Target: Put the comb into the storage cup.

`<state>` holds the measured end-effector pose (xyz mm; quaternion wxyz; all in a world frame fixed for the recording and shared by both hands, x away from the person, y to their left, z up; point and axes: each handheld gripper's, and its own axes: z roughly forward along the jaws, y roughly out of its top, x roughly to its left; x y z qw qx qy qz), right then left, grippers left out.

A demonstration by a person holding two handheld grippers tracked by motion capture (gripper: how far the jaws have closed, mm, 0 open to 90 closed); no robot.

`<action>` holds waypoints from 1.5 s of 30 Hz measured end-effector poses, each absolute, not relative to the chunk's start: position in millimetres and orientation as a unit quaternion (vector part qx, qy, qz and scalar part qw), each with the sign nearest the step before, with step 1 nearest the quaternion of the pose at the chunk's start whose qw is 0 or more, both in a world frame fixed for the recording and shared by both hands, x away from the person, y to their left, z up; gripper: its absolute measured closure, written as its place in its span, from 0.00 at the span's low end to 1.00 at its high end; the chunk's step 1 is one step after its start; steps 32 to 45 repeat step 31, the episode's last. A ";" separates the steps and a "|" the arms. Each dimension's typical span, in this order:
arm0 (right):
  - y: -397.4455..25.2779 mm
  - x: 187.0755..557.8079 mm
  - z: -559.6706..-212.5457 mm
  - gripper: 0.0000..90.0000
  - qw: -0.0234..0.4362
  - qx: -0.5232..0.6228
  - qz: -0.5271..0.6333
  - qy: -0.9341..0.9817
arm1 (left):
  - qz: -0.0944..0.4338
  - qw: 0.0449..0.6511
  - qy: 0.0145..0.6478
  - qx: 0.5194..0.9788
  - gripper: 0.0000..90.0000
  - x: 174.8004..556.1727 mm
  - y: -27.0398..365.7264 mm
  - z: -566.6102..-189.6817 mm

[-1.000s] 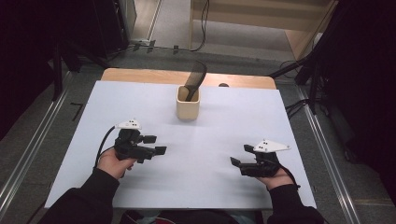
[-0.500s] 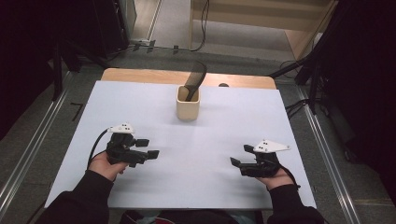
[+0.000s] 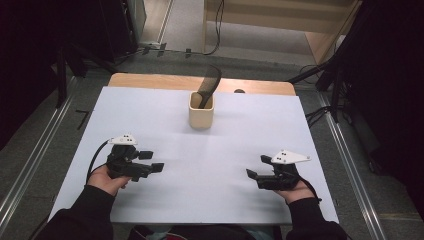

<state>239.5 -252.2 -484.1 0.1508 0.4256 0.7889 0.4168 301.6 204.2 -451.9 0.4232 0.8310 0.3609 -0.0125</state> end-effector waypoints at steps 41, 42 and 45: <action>-251.8 239.2 -484.7 0.24 0.142 0.422 0.415 0.794 | -0.012 0.419 0.382 0.823 0.32 299.7 217.7 -451.6; -251.8 239.2 -484.7 0.24 0.142 0.422 0.415 0.794 | -0.012 0.419 0.382 0.823 0.32 299.7 217.7 -451.6; -251.8 239.2 -484.7 0.24 0.142 0.422 0.415 0.794 | -0.012 0.419 0.382 0.823 0.32 299.7 217.7 -451.6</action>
